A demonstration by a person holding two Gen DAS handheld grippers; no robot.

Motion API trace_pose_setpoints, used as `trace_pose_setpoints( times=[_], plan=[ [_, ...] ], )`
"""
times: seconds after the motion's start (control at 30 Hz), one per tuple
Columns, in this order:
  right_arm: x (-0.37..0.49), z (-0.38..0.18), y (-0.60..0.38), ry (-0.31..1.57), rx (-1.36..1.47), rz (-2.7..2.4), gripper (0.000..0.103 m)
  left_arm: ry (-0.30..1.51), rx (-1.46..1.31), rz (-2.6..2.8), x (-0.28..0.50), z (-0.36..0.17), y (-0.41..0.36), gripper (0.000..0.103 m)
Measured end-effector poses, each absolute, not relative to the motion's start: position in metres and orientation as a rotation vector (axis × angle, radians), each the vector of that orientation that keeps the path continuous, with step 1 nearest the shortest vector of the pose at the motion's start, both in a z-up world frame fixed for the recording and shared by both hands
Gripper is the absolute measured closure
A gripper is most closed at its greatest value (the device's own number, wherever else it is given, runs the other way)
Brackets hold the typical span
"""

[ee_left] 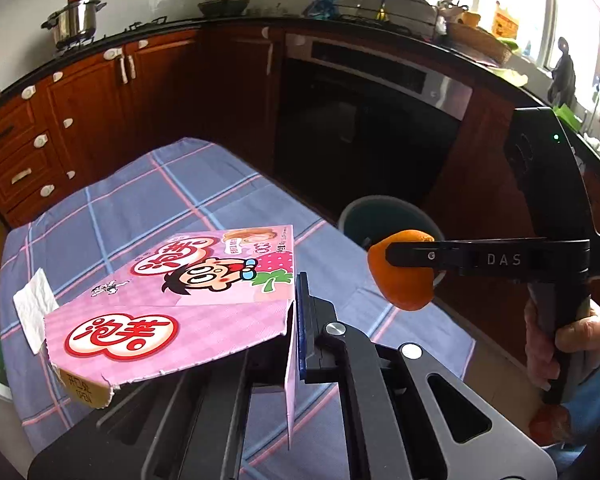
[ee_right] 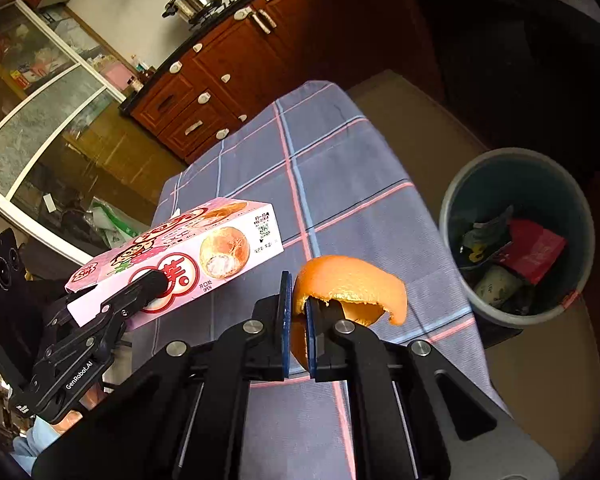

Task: Collect trash
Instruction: 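Carry the pink box and orange peel over the teal bin, then open the left tool over the bin while the right tool releases the peel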

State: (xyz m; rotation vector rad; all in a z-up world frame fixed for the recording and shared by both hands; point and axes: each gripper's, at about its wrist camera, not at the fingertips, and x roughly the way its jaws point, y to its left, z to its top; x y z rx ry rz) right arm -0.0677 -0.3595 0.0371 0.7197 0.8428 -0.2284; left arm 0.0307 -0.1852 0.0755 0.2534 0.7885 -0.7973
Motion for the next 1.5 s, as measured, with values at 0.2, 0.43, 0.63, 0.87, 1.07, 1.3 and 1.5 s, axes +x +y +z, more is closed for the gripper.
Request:
trace_pose_setpoints(
  times=[0.2,0.43,0.63,0.87,1.07,1.3,1.5],
  plan=[
    [-0.111,0.052,-0.410,0.780,0.729,-0.363,0.097,0.799,0.286,-0.939,0.027,0.083,-0.255,0.102],
    [-0.157,0.037,-0.473,0.758,0.785,-0.500,0.097,0.835,0.400,-1.061,0.012,0.058,-0.355,0.101],
    [-0.176,0.011,-0.505,0.767,0.839,-0.535,0.097,0.901,0.453,-1.099,0.013,0.026,-0.407,0.101],
    [-0.174,-0.018,-0.534,0.806,0.878,-0.557,0.097,0.969,0.492,-1.114,0.019,-0.011,-0.441,0.101],
    [-0.171,-0.035,-0.548,0.831,0.890,-0.560,0.097,1.003,0.500,-1.109,0.031,-0.032,-0.464,0.101],
    [-0.166,-0.052,-0.552,0.859,0.916,-0.560,0.097,1.036,0.491,-1.102,0.048,-0.047,-0.475,0.101],
    [-0.162,-0.061,-0.557,0.877,0.937,-0.561,0.097,1.048,0.518,-1.104,0.055,-0.058,-0.477,0.101]
  ],
)
